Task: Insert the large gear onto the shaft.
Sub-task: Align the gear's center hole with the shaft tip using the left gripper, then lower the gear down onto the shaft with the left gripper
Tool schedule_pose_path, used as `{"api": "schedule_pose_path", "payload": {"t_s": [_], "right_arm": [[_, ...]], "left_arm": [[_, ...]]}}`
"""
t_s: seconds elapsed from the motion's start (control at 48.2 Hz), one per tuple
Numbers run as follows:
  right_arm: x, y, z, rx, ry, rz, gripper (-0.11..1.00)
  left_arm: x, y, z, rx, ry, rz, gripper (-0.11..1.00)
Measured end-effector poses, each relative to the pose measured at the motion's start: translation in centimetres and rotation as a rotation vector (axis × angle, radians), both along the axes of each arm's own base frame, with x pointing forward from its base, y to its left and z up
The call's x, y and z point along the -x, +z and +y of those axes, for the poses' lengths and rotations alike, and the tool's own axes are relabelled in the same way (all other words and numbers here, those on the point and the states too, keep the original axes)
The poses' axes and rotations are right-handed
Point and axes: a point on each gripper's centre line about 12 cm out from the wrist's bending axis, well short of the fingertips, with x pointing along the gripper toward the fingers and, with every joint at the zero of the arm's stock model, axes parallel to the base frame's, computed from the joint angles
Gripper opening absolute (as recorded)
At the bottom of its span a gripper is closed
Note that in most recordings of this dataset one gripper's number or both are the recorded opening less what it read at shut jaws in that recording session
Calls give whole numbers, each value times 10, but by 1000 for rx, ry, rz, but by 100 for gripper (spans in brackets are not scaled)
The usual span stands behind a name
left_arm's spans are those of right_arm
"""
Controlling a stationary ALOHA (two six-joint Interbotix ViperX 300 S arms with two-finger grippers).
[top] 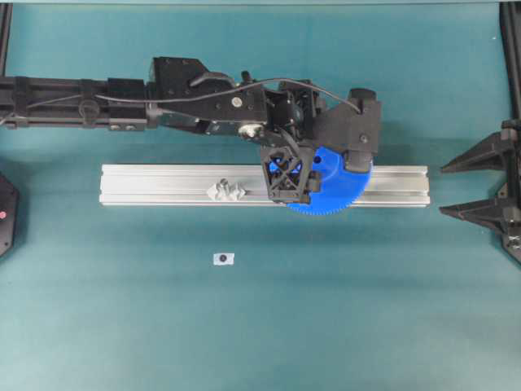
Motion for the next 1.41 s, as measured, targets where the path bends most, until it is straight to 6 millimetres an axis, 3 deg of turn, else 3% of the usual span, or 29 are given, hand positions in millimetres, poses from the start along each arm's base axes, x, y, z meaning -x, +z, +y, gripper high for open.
{"api": "schedule_pose_path", "payload": {"t_s": [0.373,0.974,1.41], "right_arm": [[0,0,0,3,1,-1,83],[0,0,0,1,1,-3,83],[0,0,0,2,0,-5,83]], "left_arm": [[-6,2,2,2,1,28,89],[-18,6,3,5,4,60,91],[-16,6,4,8,3,87,91]]}}
